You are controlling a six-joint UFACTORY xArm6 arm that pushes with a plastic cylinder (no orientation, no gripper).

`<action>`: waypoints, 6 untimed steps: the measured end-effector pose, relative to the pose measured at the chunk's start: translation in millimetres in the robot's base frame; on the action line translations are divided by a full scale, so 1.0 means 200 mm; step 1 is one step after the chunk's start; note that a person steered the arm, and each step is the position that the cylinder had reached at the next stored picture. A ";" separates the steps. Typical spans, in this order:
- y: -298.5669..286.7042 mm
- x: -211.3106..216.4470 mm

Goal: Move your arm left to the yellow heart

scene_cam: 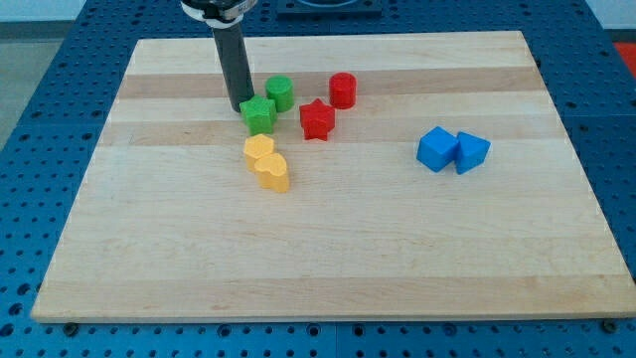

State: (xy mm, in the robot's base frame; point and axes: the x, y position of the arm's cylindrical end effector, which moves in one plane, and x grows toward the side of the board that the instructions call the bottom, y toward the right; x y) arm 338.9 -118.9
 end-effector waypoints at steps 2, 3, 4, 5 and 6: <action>-0.03 0.00; -0.14 0.02; -0.19 0.13; -0.19 0.30; -0.19 0.46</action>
